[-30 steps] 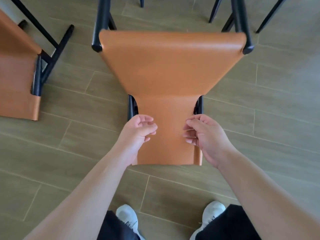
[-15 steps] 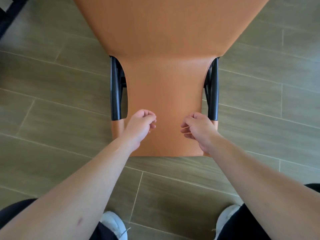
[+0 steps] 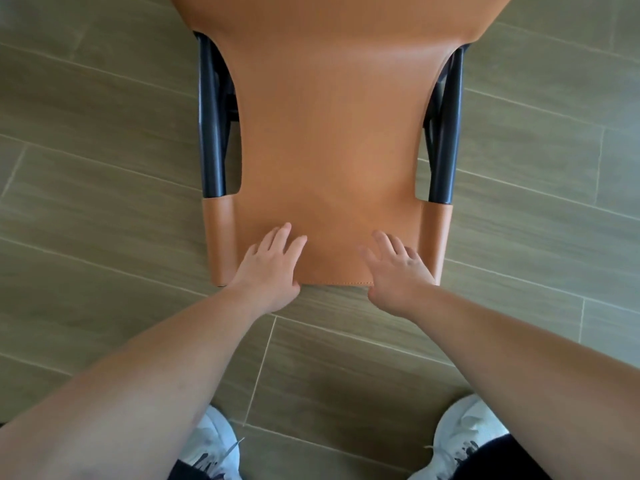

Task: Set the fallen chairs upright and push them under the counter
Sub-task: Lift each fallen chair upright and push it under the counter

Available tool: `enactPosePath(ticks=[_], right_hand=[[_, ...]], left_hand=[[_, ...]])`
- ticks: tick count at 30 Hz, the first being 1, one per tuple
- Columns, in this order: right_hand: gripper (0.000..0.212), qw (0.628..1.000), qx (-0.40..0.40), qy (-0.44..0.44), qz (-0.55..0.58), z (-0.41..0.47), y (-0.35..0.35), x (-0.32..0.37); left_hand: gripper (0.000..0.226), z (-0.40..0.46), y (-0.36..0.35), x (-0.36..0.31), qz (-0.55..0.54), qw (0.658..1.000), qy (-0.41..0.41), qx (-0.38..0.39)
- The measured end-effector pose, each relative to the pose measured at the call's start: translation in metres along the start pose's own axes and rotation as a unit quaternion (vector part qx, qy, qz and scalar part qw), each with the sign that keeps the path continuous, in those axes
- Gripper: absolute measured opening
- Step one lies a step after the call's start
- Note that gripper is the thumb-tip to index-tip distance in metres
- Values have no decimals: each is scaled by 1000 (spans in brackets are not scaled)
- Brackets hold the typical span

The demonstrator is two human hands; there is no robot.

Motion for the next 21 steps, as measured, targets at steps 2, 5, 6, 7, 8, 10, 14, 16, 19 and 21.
enactPosePath(ticks=[2, 5, 6, 7, 8, 10, 14, 16, 19, 21], right_hand=[[86, 998, 32, 16, -49, -3, -16, -6], [95, 993, 41, 30, -107, -2, -33, -16], [97, 992, 30, 29, -120, 0, -36, -19], [98, 991, 22, 26, -129, 0, -40, -21], [100, 990, 17, 24, -135, 1, -44, -23], [100, 988, 7, 24, -153, 0, -50, -25], [100, 985, -12, 31, -170, 6, -53, -32], [101, 984, -11, 32, -174, 10, -54, -33], [100, 983, -17, 34, -181, 13, -58, -33], [100, 983, -18, 37, -178, 14, -59, -35]], left_hand=[[96, -6, -14, 1, 62, 998, -19, 25], [104, -15, -25, 7, 139, 989, -47, 20], [104, -16, -28, 11, 157, 986, -52, 9], [104, -17, -29, 14, 169, 984, -56, 0], [105, -16, -31, 17, 180, 982, -60, -6], [108, -13, -33, 20, 204, 976, -72, -16], [113, -3, -33, 27, 237, 967, -88, -35], [115, -1, -37, 29, 244, 964, -94, -37], [116, 1, -43, 30, 245, 964, -91, -39], [117, 2, -45, 31, 238, 967, -83, -43]])
Point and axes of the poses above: each hand's wrist, its own z-axis towards the middle knuckle, its own y-axis out of the back of the hand, x = y × z, the point moved 4 cm from there along z, towards the middle knuckle, and after that the axes turned 12 degrees about -x, right-handed, at the moved point
